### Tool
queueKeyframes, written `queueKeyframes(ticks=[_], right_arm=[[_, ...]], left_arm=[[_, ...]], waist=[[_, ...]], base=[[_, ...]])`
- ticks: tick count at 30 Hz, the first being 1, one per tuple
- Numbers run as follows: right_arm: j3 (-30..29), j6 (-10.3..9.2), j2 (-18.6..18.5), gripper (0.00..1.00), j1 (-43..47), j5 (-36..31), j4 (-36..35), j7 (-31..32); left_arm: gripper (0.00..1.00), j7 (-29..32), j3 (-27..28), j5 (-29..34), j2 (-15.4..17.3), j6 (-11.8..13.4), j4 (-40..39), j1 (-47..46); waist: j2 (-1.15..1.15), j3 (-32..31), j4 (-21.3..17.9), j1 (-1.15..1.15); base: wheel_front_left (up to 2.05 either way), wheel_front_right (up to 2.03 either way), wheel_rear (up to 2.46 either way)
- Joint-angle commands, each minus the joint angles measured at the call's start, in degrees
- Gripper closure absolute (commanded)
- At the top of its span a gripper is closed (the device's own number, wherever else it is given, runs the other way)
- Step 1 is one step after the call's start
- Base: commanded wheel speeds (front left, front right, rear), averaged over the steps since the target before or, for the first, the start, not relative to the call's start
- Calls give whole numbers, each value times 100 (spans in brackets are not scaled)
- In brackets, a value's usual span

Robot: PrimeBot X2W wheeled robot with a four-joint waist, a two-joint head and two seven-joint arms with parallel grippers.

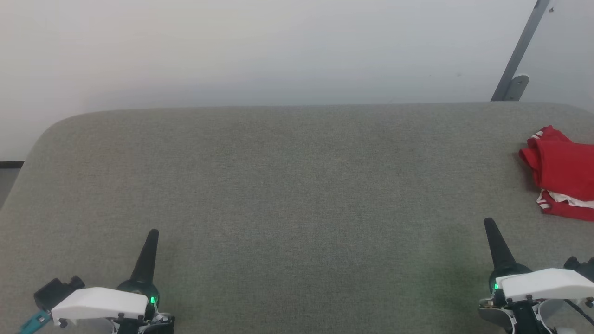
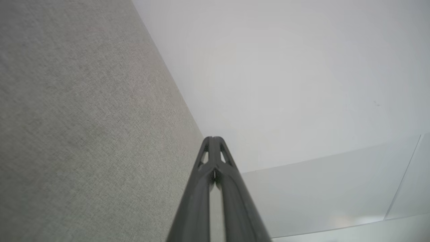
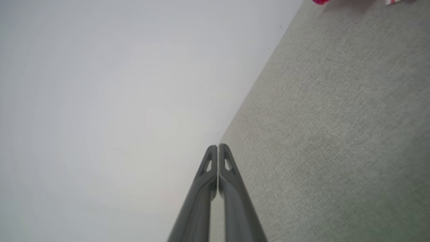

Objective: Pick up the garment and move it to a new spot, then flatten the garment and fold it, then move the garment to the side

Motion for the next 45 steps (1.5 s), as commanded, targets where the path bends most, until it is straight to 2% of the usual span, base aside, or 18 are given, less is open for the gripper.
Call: queueKeyframes(ticks=[1,45], right_arm=[[17,-3,-28,100,-80,158,-29,50],[89,-3,-29,100,-268,2425,9,552]], left_arm=[[100,35,41,-93,7,-10,-16,-140],[100,557,252,-1496,-404,-16,203,-459]], waist=[[0,0,-2,0],[0,4,-94,0]], base=[[0,0,0],[0,0,0]])
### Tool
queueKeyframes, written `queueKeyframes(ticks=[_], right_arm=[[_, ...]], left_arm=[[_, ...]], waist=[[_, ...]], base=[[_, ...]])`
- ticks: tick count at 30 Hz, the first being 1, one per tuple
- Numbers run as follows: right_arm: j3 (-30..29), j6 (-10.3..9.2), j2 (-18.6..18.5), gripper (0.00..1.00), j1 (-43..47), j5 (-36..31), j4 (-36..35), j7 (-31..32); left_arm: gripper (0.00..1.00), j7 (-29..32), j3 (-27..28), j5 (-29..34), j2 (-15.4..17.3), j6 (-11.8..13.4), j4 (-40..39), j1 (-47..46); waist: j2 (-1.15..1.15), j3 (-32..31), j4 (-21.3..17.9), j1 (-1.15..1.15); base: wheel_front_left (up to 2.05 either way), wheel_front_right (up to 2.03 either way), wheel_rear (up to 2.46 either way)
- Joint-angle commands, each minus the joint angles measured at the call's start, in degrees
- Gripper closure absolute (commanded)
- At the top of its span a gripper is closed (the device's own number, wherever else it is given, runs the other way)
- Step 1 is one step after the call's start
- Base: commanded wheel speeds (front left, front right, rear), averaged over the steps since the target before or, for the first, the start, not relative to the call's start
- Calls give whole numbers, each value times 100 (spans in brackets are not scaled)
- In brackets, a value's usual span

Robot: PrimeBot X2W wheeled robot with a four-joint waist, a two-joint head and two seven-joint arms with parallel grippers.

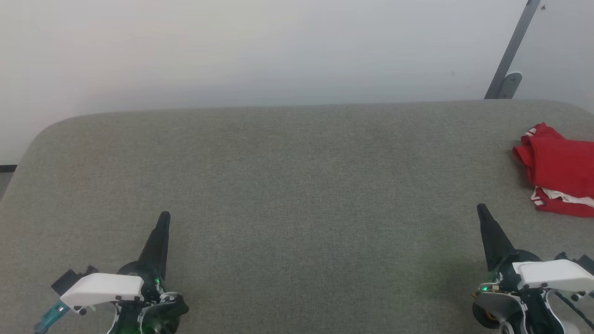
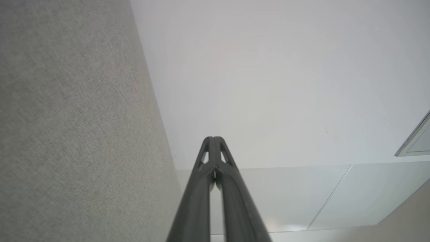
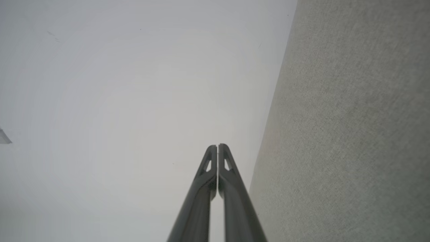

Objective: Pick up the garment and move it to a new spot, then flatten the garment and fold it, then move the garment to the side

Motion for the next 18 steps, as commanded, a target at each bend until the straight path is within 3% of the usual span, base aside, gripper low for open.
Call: queueKeyframes(ticks=[1,18], right_arm=[[5,0,-17,100,-49,117,3,41],[5,0,-16,100,-43,98,3,36]], left_arm=[[100,33,29,-71,-23,-16,12,-56],[100,44,40,-46,-29,-16,6,-58]], waist=[[0,0,-3,0],[0,0,-3,0]], base=[[0,0,0],[0,0,0]])
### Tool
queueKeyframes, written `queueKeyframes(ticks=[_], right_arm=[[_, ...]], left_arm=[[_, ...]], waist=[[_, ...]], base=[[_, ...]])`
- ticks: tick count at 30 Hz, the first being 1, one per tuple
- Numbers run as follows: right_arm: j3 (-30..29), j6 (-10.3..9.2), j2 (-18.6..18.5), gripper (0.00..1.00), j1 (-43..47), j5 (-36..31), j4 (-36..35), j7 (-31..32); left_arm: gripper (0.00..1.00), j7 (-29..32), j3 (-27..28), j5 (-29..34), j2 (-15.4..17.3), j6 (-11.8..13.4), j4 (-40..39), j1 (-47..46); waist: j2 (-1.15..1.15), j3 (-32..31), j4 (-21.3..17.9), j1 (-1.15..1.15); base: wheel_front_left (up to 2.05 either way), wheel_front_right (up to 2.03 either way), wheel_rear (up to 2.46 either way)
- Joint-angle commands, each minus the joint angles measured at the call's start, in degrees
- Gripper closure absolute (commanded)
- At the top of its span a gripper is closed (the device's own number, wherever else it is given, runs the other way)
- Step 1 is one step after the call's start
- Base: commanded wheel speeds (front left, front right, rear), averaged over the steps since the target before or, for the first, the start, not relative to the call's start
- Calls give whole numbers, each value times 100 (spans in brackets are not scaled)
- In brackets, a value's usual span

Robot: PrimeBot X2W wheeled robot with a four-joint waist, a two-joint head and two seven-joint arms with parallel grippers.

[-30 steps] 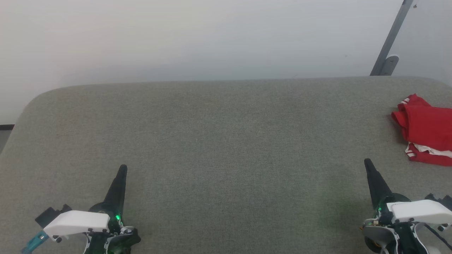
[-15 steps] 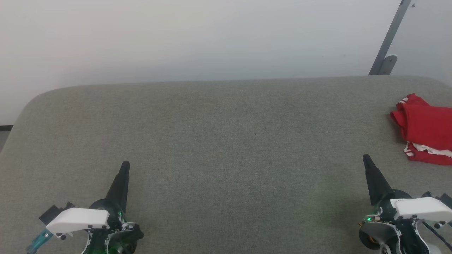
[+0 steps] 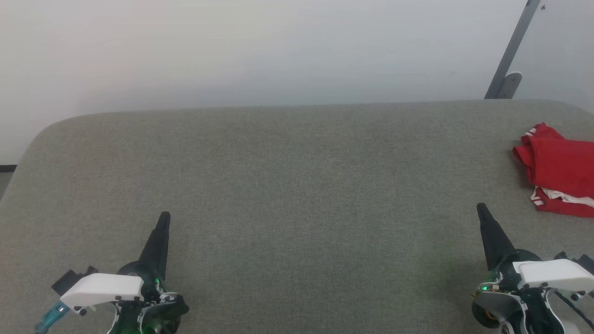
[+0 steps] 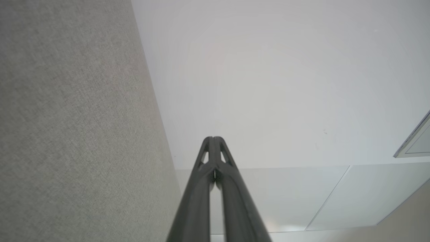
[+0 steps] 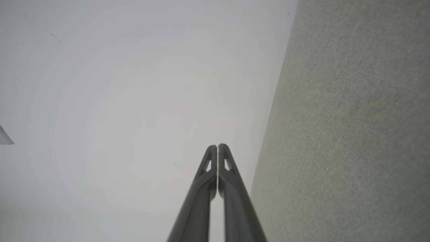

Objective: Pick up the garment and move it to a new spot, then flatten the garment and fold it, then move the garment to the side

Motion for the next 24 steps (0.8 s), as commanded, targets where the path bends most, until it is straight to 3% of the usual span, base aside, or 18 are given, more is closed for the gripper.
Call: queueKeyframes(ticks=[1,24], right_arm=[[0,0,-14,100,-31,23,3,17],[0,0,-14,100,-31,24,1,17]], left_arm=[[100,27,27,-9,-12,-16,-2,-53],[100,39,39,8,-21,-16,-3,-55]], waist=[[0,0,0,0],[0,0,0,0]], base=[[0,0,0],[0,0,0]])
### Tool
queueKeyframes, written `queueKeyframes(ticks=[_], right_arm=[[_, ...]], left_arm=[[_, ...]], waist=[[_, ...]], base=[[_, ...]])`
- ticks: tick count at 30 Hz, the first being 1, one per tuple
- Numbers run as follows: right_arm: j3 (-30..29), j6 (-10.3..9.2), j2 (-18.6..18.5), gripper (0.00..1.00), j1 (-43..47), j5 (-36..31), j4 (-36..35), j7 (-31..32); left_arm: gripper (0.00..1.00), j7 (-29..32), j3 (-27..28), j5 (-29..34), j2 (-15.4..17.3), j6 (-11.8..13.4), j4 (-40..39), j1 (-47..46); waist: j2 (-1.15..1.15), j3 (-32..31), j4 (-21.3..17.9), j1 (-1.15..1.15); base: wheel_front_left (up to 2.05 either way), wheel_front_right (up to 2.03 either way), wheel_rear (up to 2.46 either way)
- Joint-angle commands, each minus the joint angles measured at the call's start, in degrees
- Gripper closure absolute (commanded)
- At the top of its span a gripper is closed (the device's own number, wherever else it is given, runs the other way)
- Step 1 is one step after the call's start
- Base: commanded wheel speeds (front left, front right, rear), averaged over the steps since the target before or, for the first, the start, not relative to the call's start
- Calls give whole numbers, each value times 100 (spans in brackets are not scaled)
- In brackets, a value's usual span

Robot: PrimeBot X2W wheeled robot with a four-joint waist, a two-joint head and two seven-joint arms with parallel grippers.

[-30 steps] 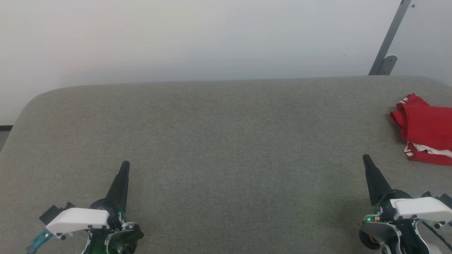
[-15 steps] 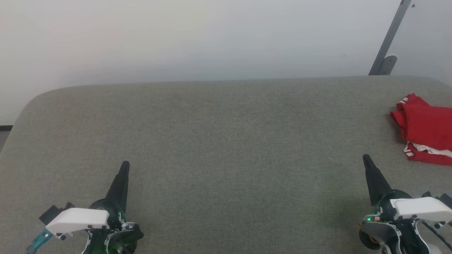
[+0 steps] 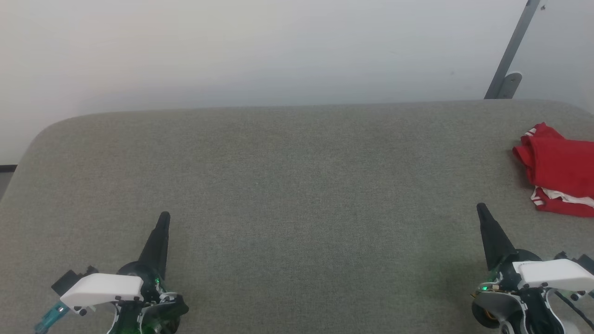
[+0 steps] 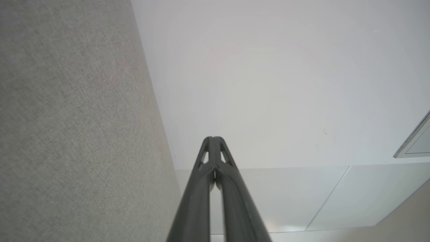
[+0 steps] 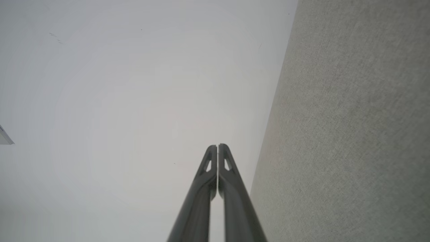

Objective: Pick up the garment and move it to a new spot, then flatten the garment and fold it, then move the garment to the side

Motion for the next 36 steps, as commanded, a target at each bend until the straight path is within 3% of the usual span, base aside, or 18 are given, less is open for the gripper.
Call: queueKeyframes(ticks=[1,36], right_arm=[[-1,0,-14,100,-31,24,2,17],[0,0,-13,100,-31,24,2,16]], left_arm=[[100,34,28,9,-15,-16,-3,-55],[100,37,37,21,-25,-16,-3,-56]], waist=[[0,0,0,0],[0,0,0,0]], base=[[0,0,0],[0,0,0]])
